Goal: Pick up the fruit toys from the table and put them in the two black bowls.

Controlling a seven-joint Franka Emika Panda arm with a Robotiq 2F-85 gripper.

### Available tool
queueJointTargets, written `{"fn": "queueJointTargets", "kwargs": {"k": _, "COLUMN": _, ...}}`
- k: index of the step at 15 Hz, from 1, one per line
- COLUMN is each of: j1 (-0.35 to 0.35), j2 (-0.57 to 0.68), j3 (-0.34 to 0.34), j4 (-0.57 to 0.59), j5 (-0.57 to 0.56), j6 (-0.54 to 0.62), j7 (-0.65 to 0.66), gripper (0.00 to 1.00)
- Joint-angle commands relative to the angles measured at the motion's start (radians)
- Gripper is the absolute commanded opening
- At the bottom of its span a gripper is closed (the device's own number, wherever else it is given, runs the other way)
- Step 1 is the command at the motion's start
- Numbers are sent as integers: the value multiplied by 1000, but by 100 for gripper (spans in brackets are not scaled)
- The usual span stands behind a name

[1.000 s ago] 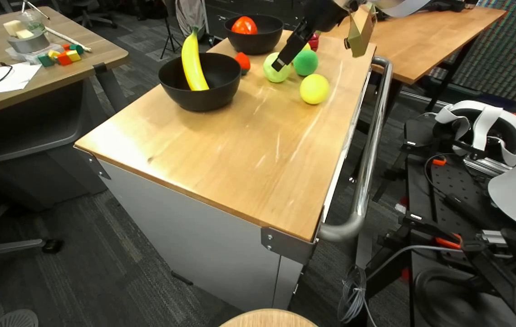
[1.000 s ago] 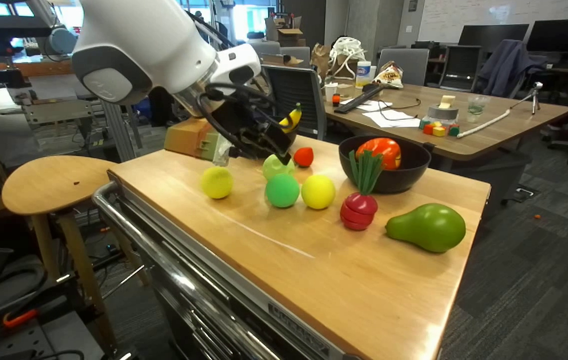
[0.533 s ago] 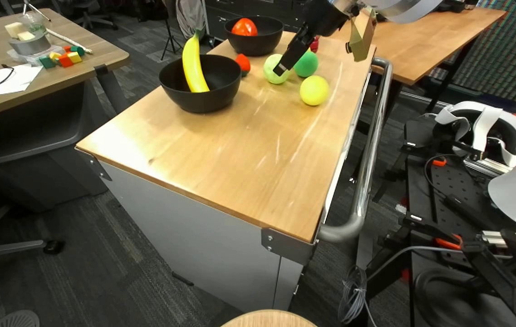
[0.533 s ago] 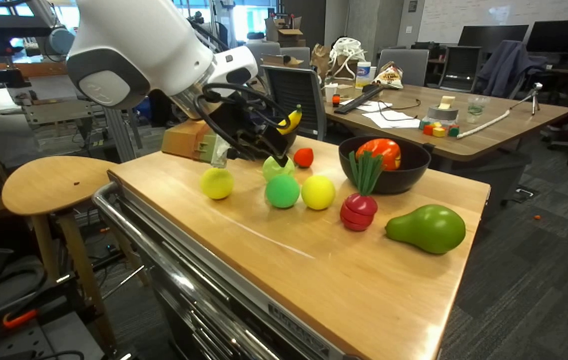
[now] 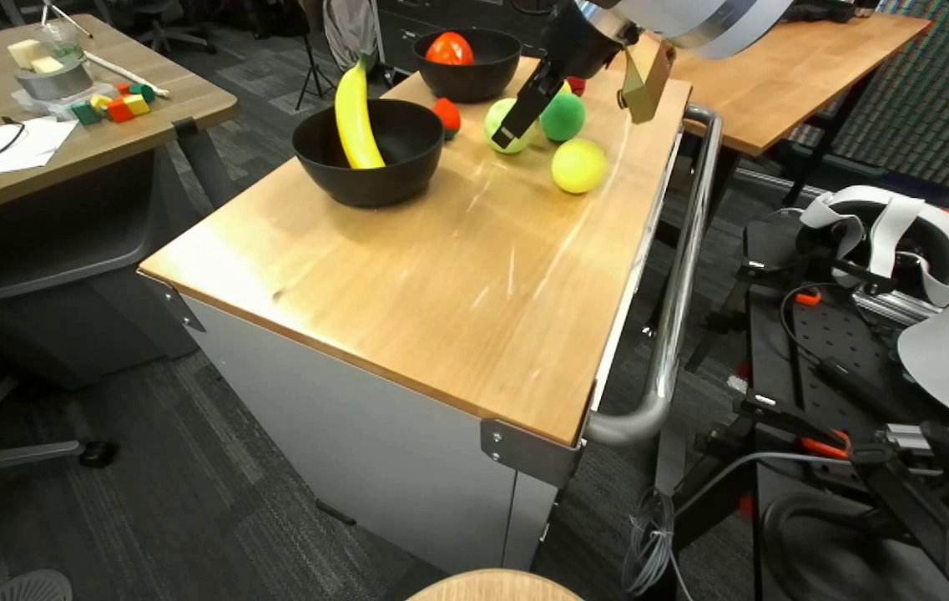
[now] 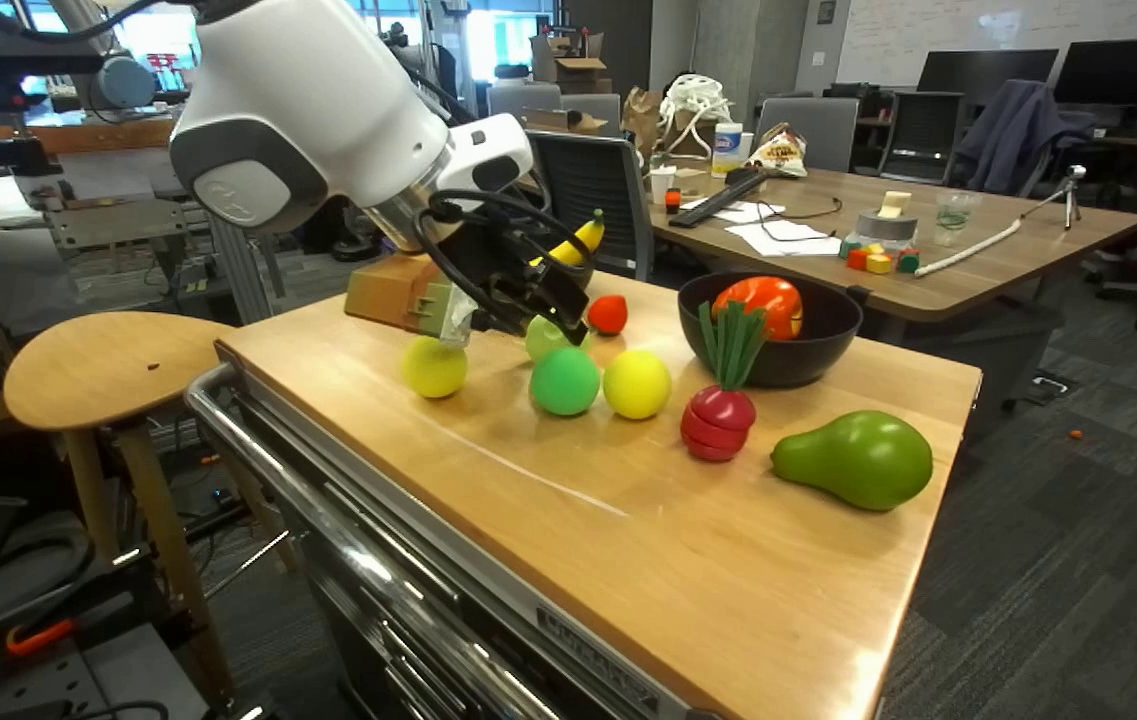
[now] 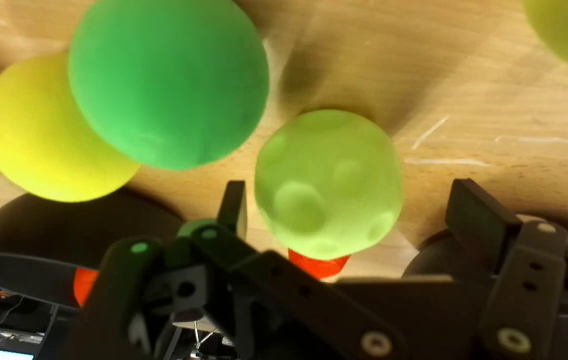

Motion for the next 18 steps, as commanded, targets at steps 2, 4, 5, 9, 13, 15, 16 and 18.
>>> {"fn": "queueJointTargets", "kwargs": {"k": 2, "j1": 6, "j2": 32, "j3": 12, "j4": 51, "j5": 2, "j6": 34, "j7": 15, "gripper": 74}}
{"fn": "queueJointTargets", "kwargs": {"k": 4, "j1": 8, "j2": 53, "j3": 3, "j4": 58, "j5": 8, "j6": 27, "j7": 12, "gripper": 58}}
{"fn": "queueJointTargets", "kwargs": {"k": 5, "j1": 8, "j2": 64, "j3": -2, "j4": 63, "j5": 13, "j6": 31, "j7": 14, "gripper": 49}}
{"fn": "queueJointTargets", "kwargs": {"k": 9, "j1": 9, "j2": 80, "j3": -13, "j4": 76, "j5": 26, "j6": 44, "j7": 21, "gripper": 24}}
{"fn": "queueJointTargets", "kwargs": {"k": 13, "j1": 10, "j2": -66, "j3": 27, "j4": 7, "j5": 11, "j6": 29, "j7": 11, "gripper": 4}}
{"fn": "queueJointTargets", "kwargs": {"k": 15, "j1": 3, "j2": -201, "j3": 68, "j4": -34, "j5": 0, "j6": 13, "j7": 18, "gripper": 4}}
{"fn": "queueJointTargets", "kwargs": {"k": 16, "j1": 9, "j2": -239, "j3": 80, "j4": -33, "j5": 11, "j6": 15, "j7": 15, "gripper": 3}}
{"fn": "queueJointTargets", "kwargs": {"k": 18, "j1": 26, "j2": -342, "j3": 91, "j4": -47, "j5": 12, "j6": 18, "j7": 14, "gripper": 4}}
